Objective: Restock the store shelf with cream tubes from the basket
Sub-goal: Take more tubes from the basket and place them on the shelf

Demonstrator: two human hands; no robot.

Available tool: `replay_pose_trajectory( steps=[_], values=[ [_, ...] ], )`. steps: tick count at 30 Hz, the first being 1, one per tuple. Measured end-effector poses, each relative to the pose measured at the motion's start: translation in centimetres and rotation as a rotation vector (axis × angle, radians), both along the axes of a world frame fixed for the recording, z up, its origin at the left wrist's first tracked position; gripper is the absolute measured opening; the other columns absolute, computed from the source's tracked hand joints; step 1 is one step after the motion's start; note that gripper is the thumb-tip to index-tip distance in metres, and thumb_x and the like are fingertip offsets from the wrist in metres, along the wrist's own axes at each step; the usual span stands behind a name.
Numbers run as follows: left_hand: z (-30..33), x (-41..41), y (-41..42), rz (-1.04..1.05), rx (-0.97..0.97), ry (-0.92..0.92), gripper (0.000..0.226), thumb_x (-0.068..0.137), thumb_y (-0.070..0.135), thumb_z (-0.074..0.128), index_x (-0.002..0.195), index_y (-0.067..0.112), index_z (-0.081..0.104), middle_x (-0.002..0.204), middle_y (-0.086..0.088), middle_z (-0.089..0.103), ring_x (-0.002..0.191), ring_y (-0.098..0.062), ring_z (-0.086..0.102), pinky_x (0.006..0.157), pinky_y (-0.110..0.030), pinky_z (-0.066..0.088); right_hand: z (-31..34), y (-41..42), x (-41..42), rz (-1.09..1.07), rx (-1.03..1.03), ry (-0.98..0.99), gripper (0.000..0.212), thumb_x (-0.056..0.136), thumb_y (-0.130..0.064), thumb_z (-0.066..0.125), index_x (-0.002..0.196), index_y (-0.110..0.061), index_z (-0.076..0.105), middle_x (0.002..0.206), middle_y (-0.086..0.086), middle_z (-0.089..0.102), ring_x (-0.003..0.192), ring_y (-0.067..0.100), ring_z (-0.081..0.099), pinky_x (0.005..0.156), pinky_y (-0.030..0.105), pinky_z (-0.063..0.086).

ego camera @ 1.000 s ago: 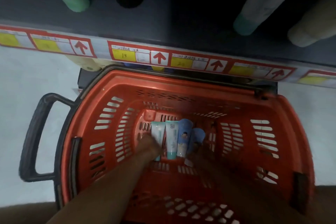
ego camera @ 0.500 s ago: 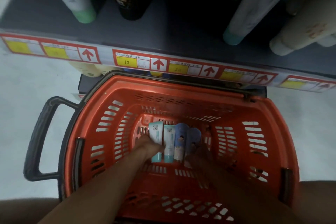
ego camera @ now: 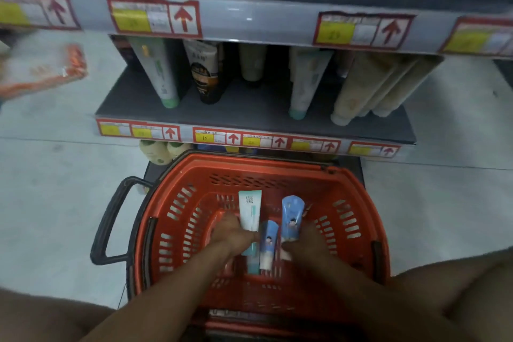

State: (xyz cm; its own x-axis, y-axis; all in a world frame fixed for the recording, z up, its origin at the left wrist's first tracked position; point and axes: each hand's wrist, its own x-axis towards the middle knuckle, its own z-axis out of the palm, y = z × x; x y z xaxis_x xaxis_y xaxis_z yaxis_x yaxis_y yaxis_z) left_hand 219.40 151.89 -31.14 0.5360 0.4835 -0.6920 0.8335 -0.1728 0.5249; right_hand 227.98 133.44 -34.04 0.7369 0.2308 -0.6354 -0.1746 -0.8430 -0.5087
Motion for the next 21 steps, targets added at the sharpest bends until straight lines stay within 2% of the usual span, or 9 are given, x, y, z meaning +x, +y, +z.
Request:
replay_pose_trajectory(
  steps=[1,3,7,9,11,15,17,19,21],
  values=[
    [1.0,0.0,-0.3,-0.007,0.016,-0.029,0.041,0.069,0.032,0.094,0.102,0.024,0.071,0.093,0.003,0.072,0.08,-0.016,0.07,0.07,-0.027,0.059,1.1,-0.1,0.2,0.002,0.019,-0.022,0.045,0.072,-0.021,0.082,0.114,-0.012,0.072,0.104,0.004,0.076,0.092,0.019,0.073,0.071,0.027,0.055],
    [3.1,0.0,-1.1,-0.014,0.041,-0.097,0.045,0.07,0.033,0.095,0.097,0.026,0.06,0.09,0.006,0.068,0.083,-0.016,0.07,0.075,-0.031,0.061,3.3,-0.5,0.6,-0.006,0.018,-0.057,0.044,0.073,-0.024,0.083,0.114,-0.011,0.071,0.103,0.006,0.076,0.085,0.017,0.071,0.061,0.021,0.05],
    [7.0,0.5,-2.9,-0.016,0.097,-0.23,0.05,0.074,0.032,0.094,0.099,0.021,0.052,0.095,0.006,0.066,0.08,-0.009,0.064,0.066,-0.028,0.056,7.6,-1.6,1.5,-0.037,0.085,-0.181,0.05,0.071,-0.036,0.082,0.113,-0.015,0.066,0.099,-0.001,0.073,0.085,0.016,0.071,0.068,0.028,0.057],
    [9.3,0.8,-3.9,-0.022,0.146,-0.299,0.05,0.075,0.032,0.093,0.097,0.021,0.05,0.094,0.005,0.065,0.082,-0.01,0.064,0.067,-0.03,0.054,10.7,-2.2,1.6,-0.043,0.127,-0.245,0.043,0.076,-0.031,0.083,0.11,-0.014,0.063,0.096,-0.005,0.068,0.084,0.015,0.068,0.061,0.02,0.051],
    [11.3,1.1,-5.0,-0.038,0.183,-0.364,0.051,0.075,0.034,0.093,0.098,0.019,0.051,0.091,0.004,0.065,0.081,-0.011,0.065,0.068,-0.033,0.056,13.4,-2.8,1.9,-0.046,0.184,-0.316,0.038,0.077,-0.031,0.081,0.107,-0.017,0.063,0.093,-0.008,0.069,0.083,0.014,0.07,0.059,0.021,0.052],
    [15.6,1.7,-6.6,-0.045,0.219,-0.504,0.048,0.076,0.034,0.093,0.097,0.02,0.052,0.087,0.005,0.067,0.073,-0.005,0.066,0.052,-0.019,0.047,18.0,-4.3,2.4,-0.085,0.262,-0.441,0.04,0.08,-0.029,0.082,0.107,-0.021,0.053,0.095,-0.007,0.065,0.079,0.008,0.062,0.056,0.017,0.041],
    [17.7,2.2,-7.3,-0.061,0.249,-0.58,0.049,0.076,0.035,0.093,0.097,0.021,0.052,0.087,0.006,0.066,0.074,-0.004,0.064,0.054,-0.017,0.045,19.9,-5.0,2.9,-0.101,0.308,-0.488,0.042,0.079,-0.029,0.082,0.107,-0.023,0.052,0.097,-0.005,0.068,0.082,0.011,0.066,0.062,0.025,0.05],
    [19.8,2.6,-7.9,-0.061,0.272,-0.654,0.049,0.076,0.036,0.093,0.098,0.021,0.052,0.089,0.006,0.066,0.077,-0.005,0.064,0.058,-0.022,0.049,21.7,-5.6,3.2,-0.128,0.356,-0.535,0.041,0.074,-0.031,0.082,0.102,-0.029,0.051,0.095,-0.005,0.071,0.083,0.013,0.07,0.07,0.036,0.059],
    [21.7,3.2,-8.5,-0.061,0.302,-0.724,0.049,0.076,0.036,0.093,0.097,0.021,0.052,0.088,0.006,0.066,0.078,-0.005,0.065,0.061,-0.026,0.053,23.1,-6.3,3.9,-0.162,0.408,-0.581,0.042,0.069,-0.036,0.08,0.096,-0.032,0.048,0.09,-0.007,0.073,0.078,0.012,0.072,0.071,0.044,0.062]
  ],
)
